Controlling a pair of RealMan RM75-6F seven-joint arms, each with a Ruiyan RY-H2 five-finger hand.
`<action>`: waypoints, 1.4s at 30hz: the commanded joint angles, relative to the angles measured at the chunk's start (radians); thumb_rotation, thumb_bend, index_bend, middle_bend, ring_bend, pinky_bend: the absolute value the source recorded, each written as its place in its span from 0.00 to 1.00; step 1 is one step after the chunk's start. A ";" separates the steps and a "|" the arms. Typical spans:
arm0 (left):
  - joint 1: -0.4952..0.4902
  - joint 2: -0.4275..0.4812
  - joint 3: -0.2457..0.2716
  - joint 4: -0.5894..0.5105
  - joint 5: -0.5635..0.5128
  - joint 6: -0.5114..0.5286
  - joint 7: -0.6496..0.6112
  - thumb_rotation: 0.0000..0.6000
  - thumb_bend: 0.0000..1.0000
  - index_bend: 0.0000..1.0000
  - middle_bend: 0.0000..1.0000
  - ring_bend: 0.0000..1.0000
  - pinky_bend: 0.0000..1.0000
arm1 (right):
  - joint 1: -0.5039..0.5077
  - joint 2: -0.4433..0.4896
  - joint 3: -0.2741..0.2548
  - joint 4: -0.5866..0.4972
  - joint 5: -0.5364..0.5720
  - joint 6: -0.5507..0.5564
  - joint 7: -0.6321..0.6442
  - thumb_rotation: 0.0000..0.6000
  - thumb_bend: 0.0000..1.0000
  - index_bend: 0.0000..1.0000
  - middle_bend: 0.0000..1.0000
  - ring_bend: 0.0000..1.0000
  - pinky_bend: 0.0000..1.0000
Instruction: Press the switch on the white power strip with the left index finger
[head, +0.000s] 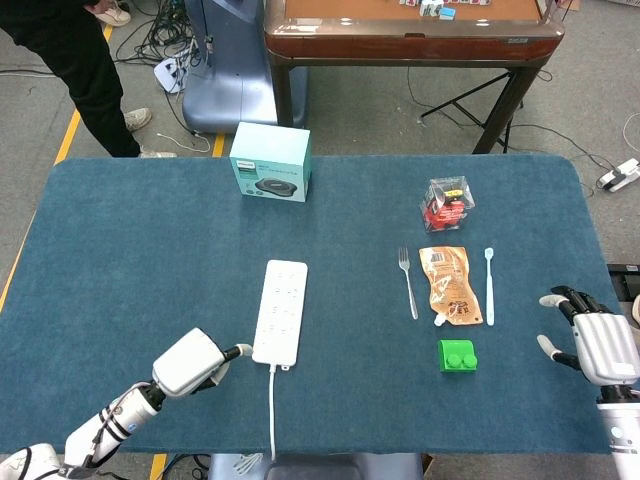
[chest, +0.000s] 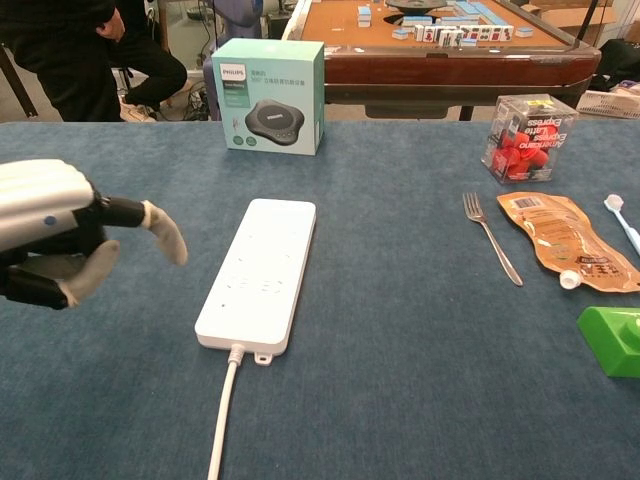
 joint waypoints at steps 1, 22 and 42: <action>-0.034 -0.038 -0.002 0.018 -0.023 -0.042 -0.012 1.00 0.85 0.42 1.00 1.00 1.00 | 0.004 -0.004 0.001 0.007 0.007 -0.010 0.003 1.00 0.20 0.35 0.26 0.27 0.46; -0.115 -0.123 -0.016 0.045 -0.178 -0.167 0.112 1.00 0.85 0.40 1.00 1.00 1.00 | 0.020 -0.003 0.006 0.007 0.007 -0.023 -0.006 1.00 0.20 0.35 0.26 0.27 0.46; -0.129 -0.170 -0.010 0.077 -0.271 -0.171 0.126 1.00 0.85 0.34 1.00 1.00 1.00 | 0.028 -0.003 0.003 -0.001 0.018 -0.041 -0.022 1.00 0.20 0.35 0.26 0.27 0.46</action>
